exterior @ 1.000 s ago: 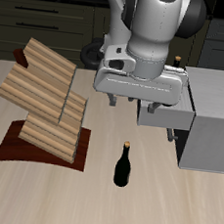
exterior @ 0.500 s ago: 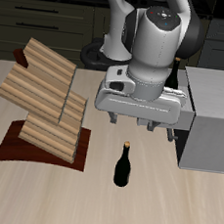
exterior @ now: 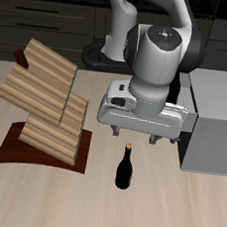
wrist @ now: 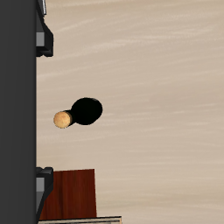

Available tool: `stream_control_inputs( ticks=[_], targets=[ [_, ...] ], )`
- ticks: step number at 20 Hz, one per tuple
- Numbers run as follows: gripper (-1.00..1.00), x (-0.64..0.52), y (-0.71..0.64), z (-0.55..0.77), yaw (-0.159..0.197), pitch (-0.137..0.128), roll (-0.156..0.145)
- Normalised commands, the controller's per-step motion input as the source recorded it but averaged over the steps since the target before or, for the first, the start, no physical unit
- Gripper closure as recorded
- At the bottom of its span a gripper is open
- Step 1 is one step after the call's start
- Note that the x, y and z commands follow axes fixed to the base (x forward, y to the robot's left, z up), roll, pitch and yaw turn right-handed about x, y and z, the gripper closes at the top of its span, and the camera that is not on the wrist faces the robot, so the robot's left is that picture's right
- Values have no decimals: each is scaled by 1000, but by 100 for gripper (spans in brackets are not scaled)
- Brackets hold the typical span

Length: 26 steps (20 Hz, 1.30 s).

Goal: Place the wine bottle from the table into the top drawer

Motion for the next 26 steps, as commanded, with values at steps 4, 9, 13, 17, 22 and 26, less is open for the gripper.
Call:
stream_control_inputs(
  ticks=[4,9,13,17,22,26],
  targets=[
    [-100,47,-41,-229,-17,29,2],
    [-100,13,-49,-151,-15,8,-16],
    [-100,2,-40,-152,30,-8,-10],
    [-100,49,-71,-330,-1,57,28],
    [100,-2,-45,-292,-46,40,-5],
    [100,-46,6,-106,-66,22,16]
  ],
)
